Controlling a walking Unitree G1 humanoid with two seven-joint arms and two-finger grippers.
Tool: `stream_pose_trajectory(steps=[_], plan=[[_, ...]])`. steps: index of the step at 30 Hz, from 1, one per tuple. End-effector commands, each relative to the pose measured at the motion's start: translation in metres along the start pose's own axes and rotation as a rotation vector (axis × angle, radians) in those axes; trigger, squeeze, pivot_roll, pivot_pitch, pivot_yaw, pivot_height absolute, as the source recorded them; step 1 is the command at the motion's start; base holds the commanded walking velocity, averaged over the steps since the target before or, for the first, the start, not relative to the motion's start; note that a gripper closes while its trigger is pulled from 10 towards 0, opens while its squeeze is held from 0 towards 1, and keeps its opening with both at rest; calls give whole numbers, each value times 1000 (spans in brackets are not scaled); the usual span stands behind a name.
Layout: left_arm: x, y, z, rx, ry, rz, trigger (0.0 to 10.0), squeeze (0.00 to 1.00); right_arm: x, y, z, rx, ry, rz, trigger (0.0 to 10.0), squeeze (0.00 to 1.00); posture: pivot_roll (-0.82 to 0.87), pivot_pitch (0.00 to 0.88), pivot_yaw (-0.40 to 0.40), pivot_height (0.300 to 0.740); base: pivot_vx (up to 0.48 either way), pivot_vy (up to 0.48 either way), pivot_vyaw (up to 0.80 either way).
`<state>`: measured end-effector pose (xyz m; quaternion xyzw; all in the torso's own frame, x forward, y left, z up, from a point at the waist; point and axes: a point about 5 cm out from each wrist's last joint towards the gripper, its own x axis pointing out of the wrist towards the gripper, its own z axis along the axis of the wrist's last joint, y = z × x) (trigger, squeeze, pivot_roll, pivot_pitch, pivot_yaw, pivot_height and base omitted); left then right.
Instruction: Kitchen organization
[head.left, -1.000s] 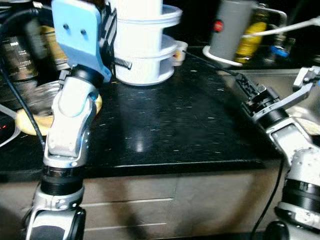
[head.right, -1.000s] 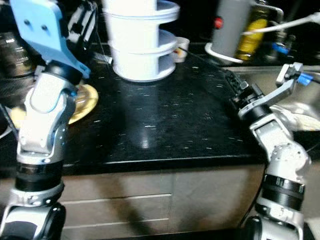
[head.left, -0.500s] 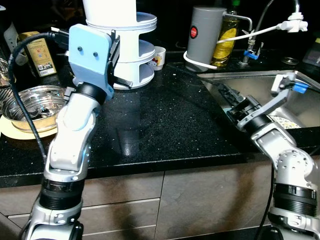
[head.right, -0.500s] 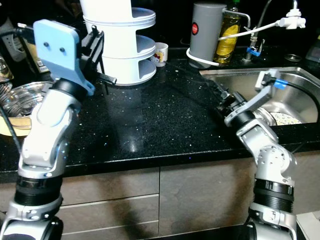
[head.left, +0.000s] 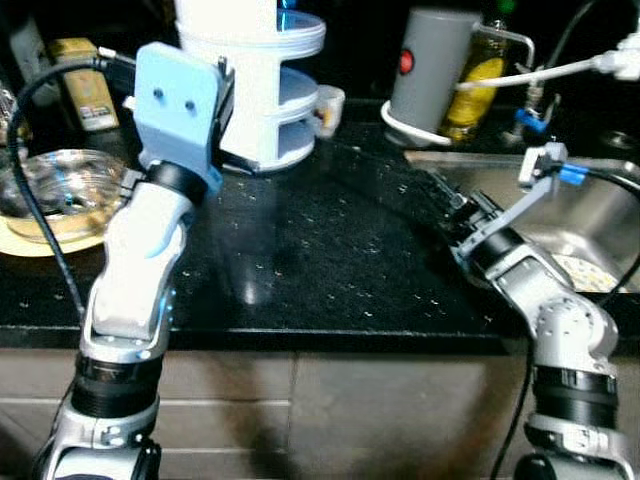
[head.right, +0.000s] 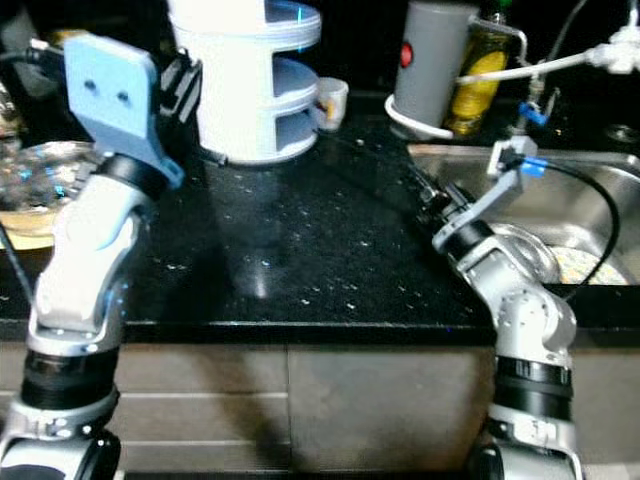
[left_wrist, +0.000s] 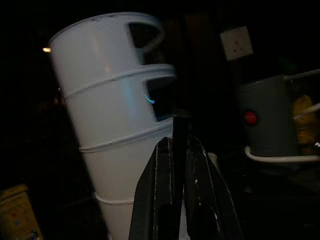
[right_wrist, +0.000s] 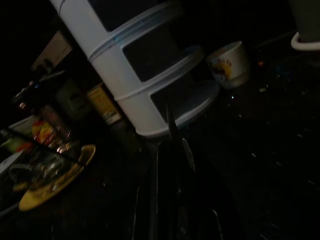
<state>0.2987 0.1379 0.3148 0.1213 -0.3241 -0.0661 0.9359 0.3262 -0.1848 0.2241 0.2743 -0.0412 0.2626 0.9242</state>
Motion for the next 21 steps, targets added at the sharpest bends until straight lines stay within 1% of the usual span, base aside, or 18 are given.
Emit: stream_pose_trajectory(steps=[1, 7, 8, 14, 17, 21], plan=[[1, -6, 1, -3, -1, -27, 10000, 0, -3, -2, 2, -19, -10, -14, 10000, 0, 25, 0, -67, 740, 0, -416, 0], [0, -7, 1, -3, 2, -29, 10000, 0, -1, -3, 2, -34, -7, -26, 10000, 0, 27, 0, -69, 740, 0, -417, 0], [0, -7, 1, -1, 4, -30, 10000, 0, 0, 2, -2, -65, 21, -18, 10000, 0, 26, 0, -72, 740, 0, -420, 0], [-1, -7, 1, 2, 4, -32, 10000, 0, 1, 4, -7, -91, 41, -11, 10000, 0, 27, 0, -72, 740, 0, -420, 0], [1, -10, 1, 5, 0, -43, 10000, 0, 2, 4, -10, -150, 70, -33, 10000, 0, 26, 0, -67, 740, 0, -419, 0], [1, -10, 1, 8, -1, -46, 10000, 0, 2, 3, -12, -190, 85, -57, 10000, 0, 25, 0, -68, 740, 0, -419, 0]])
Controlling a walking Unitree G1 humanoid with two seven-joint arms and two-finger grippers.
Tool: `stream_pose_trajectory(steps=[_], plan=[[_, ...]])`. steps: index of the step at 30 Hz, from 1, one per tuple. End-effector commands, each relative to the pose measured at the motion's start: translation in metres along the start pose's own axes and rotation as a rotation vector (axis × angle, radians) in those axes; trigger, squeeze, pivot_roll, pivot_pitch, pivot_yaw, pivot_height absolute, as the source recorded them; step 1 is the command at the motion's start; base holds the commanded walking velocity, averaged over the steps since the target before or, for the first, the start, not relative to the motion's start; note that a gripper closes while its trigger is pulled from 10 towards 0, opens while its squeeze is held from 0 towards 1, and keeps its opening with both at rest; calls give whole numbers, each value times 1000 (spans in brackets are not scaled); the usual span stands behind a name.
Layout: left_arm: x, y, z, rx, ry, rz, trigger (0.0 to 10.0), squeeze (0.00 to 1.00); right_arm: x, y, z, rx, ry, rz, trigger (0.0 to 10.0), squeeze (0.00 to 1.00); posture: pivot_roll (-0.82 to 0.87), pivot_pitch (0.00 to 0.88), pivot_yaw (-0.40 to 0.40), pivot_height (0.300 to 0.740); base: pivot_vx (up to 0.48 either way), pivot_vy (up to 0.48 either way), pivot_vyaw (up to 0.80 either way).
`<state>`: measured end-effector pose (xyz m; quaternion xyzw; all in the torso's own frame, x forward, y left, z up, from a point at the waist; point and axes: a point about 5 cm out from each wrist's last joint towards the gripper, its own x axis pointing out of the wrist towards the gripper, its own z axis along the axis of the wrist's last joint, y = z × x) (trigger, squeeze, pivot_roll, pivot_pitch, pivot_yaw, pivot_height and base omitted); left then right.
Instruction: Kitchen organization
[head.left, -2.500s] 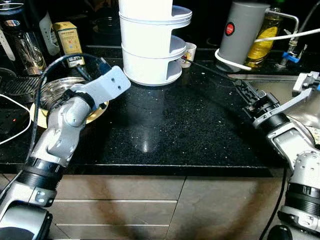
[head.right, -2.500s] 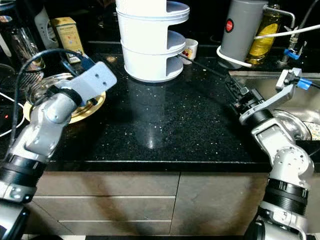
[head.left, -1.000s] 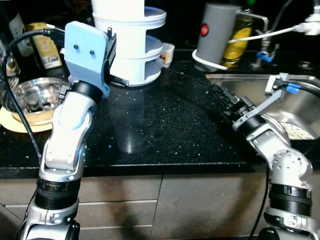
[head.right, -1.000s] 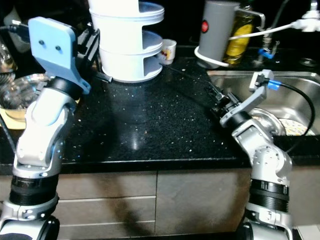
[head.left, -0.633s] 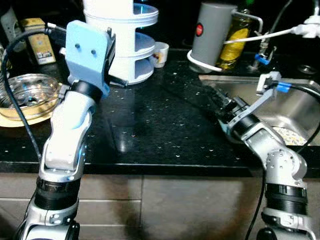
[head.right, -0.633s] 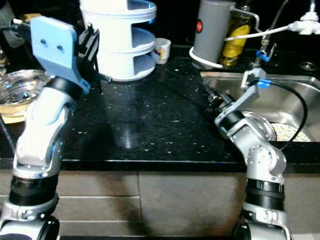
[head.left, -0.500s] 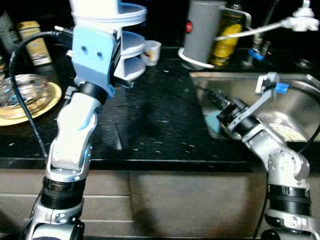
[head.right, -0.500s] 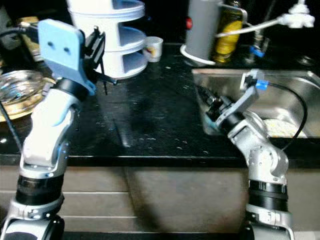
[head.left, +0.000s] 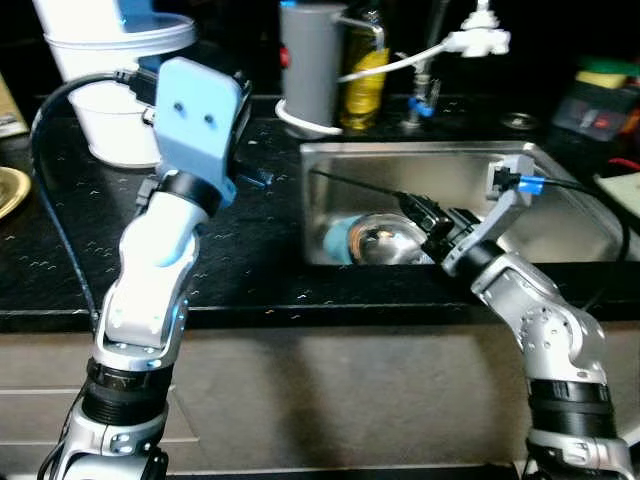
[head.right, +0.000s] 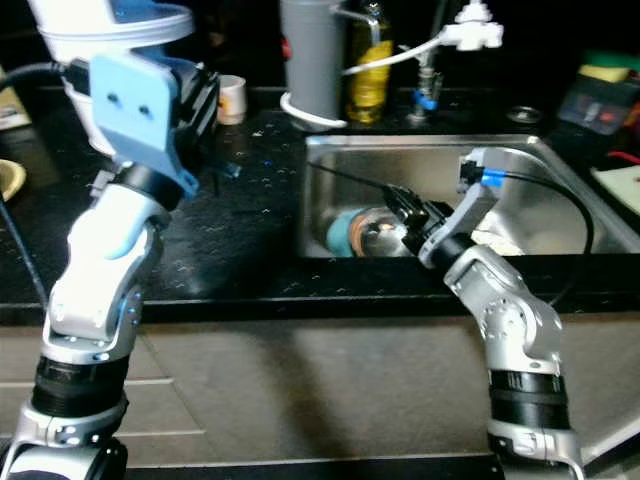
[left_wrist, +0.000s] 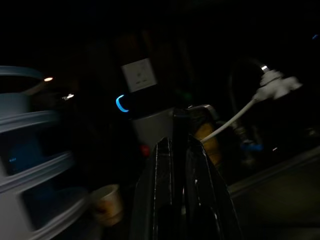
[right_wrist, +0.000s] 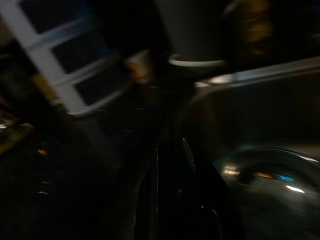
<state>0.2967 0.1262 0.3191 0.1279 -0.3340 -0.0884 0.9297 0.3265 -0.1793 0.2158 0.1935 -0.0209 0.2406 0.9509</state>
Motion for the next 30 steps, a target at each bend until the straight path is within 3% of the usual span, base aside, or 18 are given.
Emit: stream_pose_trajectory(steps=[1, 13, 18, 21, 22, 26, 30], plan=[[-2, 1, -5, 6, 27, 2, 10000, 0, 1, 3, -3, -66, 28, -12, 10000, 0, 22, 0, -66, 740, 0, -420, 0], [-1, 15, -4, 50, -32, 92, 10000, 0, 4, 5, -8, -155, 57, -41, 10000, 0, 21, 0, -64, 740, 0, -70, 0], [0, 17, -10, 83, -44, 78, 10000, 0, 5, 5, -9, -162, 58, -43, 10000, 0, 21, 0, -65, 740, 0, 0, 0], [0, 14, -14, -25, -66, 21, 10000, 0, 5, 5, -9, -167, 59, -46, 10000, 0, 19, 0, -65, 740, 0, 0, 0], [-1, 12, -20, -96, -62, -9, 10000, 0, 4, 5, -8, -170, 57, -48, 10000, 0, 15, 0, -64, 740, 0, 0, 0], [-2, 13, -43, -198, -11, -18, 10000, 0, 3, 6, -5, -182, 47, -51, 10000, 0, -5, 0, -59, 740, 0, 0, 0], [-5, 13, -65, -214, 37, -27, 10000, 0, 2, 7, -2, -190, 38, -49, 10000, 0, -23, 0, -60, 740, 0, 0, 0]])
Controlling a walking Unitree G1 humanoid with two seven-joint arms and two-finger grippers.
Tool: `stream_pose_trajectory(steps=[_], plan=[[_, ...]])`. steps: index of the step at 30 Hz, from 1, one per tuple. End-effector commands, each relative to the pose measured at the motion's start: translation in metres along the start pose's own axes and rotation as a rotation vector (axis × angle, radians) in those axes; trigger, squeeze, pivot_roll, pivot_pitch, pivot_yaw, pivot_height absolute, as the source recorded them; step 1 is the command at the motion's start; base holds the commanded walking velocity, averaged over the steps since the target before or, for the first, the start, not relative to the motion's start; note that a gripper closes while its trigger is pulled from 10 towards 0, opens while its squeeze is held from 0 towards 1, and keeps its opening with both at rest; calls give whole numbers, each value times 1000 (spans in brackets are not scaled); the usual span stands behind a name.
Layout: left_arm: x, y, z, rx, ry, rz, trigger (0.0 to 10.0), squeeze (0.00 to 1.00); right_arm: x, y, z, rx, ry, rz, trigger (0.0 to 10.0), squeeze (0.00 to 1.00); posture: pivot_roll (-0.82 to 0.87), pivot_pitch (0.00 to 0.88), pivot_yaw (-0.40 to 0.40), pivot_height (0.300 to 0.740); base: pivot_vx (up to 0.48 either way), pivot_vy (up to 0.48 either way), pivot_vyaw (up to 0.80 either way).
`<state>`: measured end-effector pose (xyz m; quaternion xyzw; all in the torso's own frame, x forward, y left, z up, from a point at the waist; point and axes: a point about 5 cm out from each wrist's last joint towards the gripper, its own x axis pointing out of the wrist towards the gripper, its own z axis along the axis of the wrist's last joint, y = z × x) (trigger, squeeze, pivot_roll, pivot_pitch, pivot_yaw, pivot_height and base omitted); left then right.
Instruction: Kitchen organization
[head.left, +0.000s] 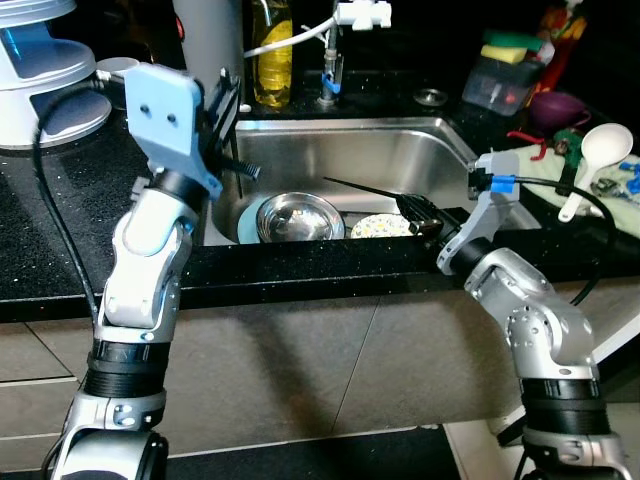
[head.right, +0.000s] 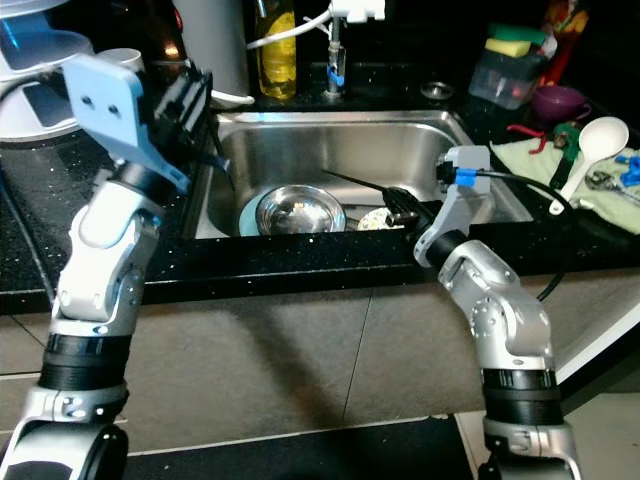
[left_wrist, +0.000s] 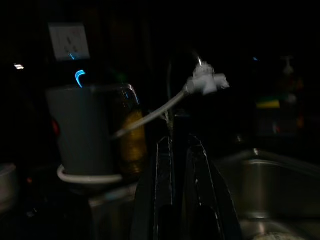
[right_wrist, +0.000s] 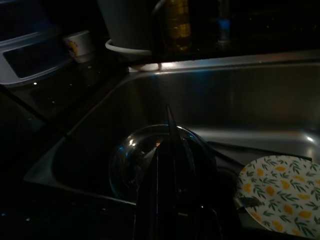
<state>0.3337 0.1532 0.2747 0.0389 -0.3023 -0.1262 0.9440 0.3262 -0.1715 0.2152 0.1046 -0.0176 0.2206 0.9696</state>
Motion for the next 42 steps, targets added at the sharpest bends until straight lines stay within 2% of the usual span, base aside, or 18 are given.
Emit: stream_pose_trajectory(steps=[1, 5, 8, 9, 12, 15, 16, 17, 21, 26, 31, 32, 34, 37, 38, 39, 40, 42], plan=[[-1, 0, -10, -10, 13, -14, 10000, 0, -2, 1, 3, -15, -6, -5, 10000, 0, -23, 0, -60, 740, 0, 0, 0], [-7, 8, -35, -44, 71, 2, 10000, 0, -6, 2, 6, -19, -12, -1, 10000, 0, -42, 0, -60, 740, 0, 0, 0], [-7, 10, -41, -56, 77, 8, 10000, 0, -7, 2, 7, -20, -13, 2, 10000, 0, -45, 0, -63, 740, 0, 0, 0], [-7, 10, -42, -48, 77, 10, 10000, 1000, -7, 3, 8, -19, -14, 4, 10000, 0, -45, 0, -62, 740, 0, 0, 0], [-6, 11, -41, -40, 70, 12, 10000, 1000, -6, 5, 8, -18, -15, 10, 10000, 0, -43, 0, -65, 740, 0, 0, 0], [1, 13, -27, 8, 23, 26, 10000, 1000, -4, 9, 7, -11, -9, 31, 10000, 0, -36, 0, -67, 740, 0, 0, 0], [3, 15, -22, 49, 11, 41, 10000, 231, -3, 11, 6, -11, -4, 40, 10000, 0, -33, 0, -67, 740, 0, 0, 0], [4, 19, -16, 99, 1, 79, 10000, 0, 1, 14, 4, -11, 0, 48, 10000, 0, -30, 0, -67, 740, 0, 0, 0], [4, 33, 6, 280, -19, 215, 10000, 0, 25, 30, -4, -30, 39, 68, 10000, 0, -10, 0, -69, 740, 0, 0, 0], [-9, 26, 28, 440, -53, 249, 10000, 0, 58, 54, -15, -96, 116, 85, 10000, 0, 42, 0, -84, 740, 0, 0, 0], [-23, 19, 31, 473, -30, 254, 10000, 0, 74, 63, -20, -148, 159, 73, 10000, 0, 68, 0, -88, 740, 0, 0, 0], [-34, 14, 31, 515, -6, 245, 10000, 0, 81, 65, -23, -159, 188, 49, 10000, 0, 82, 0, -91, 740, 0, 0, 0], [-34, 14, 31, 515, -6, 245, 10000, 0, 81, 65, -23, -159, 188, 49, 10000, 0, 82, 0, -91, 740, 0, 0, 0], [-53, 10, 27, 554, 73, 272, 10000, 0, 92, 68, -32, -266, 241, 1, 10000, 0, 104, 0, -92, 740, 0, 0, 0], [-58, 10, 23, 548, 105, 286, 10000, 0, 94, 70, -35, -276, 246, 12, 10000, 75, 108, 0, -92, 740, 0, 0, 0], [-58, 10, 23, 548, 105, 286, 10000, 0, 94, 70, -35, -276, 246, 12, 10000, 75, 108, 0, -92, 740, 0, 0, 0], [-61, 10, 21, 536, 125, 298, 10000, 0, 96, 73, -34, -245, 223, 25, 10000, 961, 110, 0, -92, 740, 0, 0, 0], [-62, 9, 20, 536, 135, 300, 10000, 0, 97, 74, -33, -221, 200, 15, 10000, 1000, 111, 0, -91, 740, 0, 0, 0]])
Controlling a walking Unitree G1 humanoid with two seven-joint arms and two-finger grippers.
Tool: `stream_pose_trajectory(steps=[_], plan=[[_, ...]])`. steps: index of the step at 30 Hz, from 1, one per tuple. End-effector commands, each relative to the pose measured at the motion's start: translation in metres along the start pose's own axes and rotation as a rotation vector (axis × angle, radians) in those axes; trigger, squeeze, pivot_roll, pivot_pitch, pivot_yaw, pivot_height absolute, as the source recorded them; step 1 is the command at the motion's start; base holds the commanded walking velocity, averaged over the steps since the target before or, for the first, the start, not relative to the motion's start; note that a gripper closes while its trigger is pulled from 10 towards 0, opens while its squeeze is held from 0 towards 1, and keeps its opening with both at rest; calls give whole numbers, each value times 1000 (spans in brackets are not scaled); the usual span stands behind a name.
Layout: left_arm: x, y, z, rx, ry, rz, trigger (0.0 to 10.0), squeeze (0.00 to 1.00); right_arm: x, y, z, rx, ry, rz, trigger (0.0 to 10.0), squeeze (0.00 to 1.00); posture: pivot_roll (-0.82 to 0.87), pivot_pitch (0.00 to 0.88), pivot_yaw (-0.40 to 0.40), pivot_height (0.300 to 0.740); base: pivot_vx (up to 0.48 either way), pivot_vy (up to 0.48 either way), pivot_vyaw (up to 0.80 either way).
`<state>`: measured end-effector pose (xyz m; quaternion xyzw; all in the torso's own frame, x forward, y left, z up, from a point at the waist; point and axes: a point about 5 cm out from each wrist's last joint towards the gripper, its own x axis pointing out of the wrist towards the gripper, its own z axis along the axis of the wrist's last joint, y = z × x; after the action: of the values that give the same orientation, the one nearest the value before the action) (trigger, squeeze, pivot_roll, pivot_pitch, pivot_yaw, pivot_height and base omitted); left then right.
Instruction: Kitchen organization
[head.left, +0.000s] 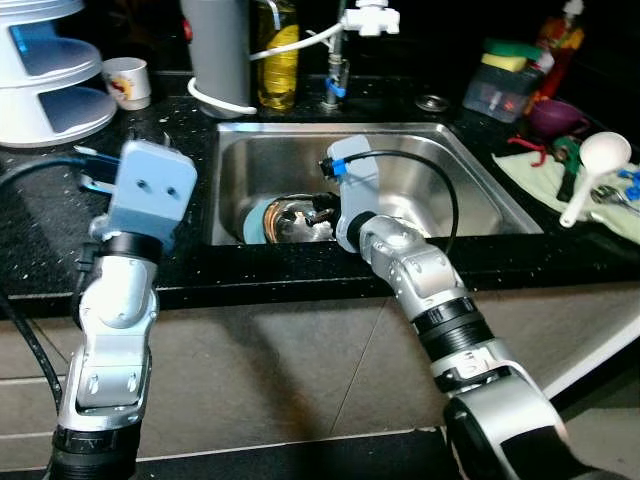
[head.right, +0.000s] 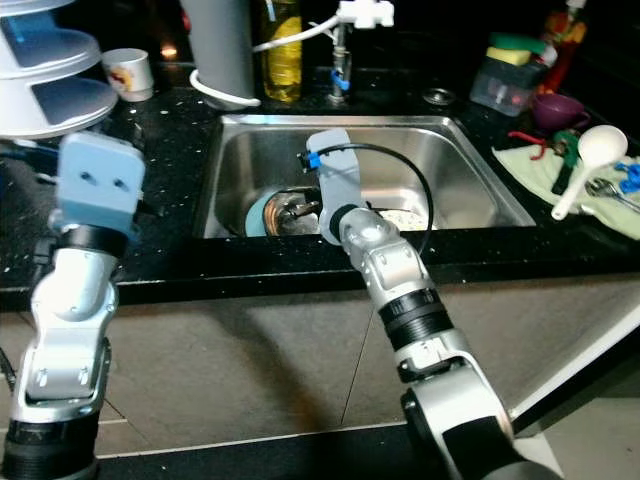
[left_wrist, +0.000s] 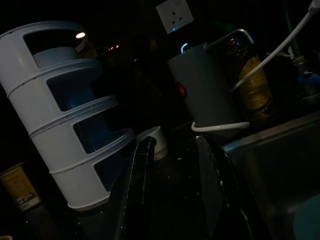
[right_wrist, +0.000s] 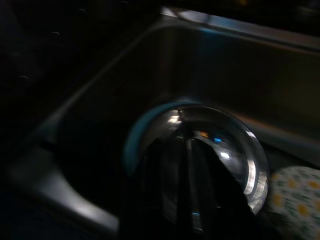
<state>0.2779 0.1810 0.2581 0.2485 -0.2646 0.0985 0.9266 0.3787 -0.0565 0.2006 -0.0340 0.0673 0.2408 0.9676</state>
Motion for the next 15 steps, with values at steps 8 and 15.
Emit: stream_pose_trajectory(steps=[8, 15], plan=[[-1, -2, 3, -57, 54, 12, 10000, 0, -24, -25, 44, 452, -383, 83, 10000, 0, 73, 0, -65, 740, 0, 0, 0], [1, 4, -2, -76, 101, 44, 10000, 0, -38, -28, 35, 428, -411, 142, 10000, 0, 66, 0, -62, 740, 0, 0, 0]])
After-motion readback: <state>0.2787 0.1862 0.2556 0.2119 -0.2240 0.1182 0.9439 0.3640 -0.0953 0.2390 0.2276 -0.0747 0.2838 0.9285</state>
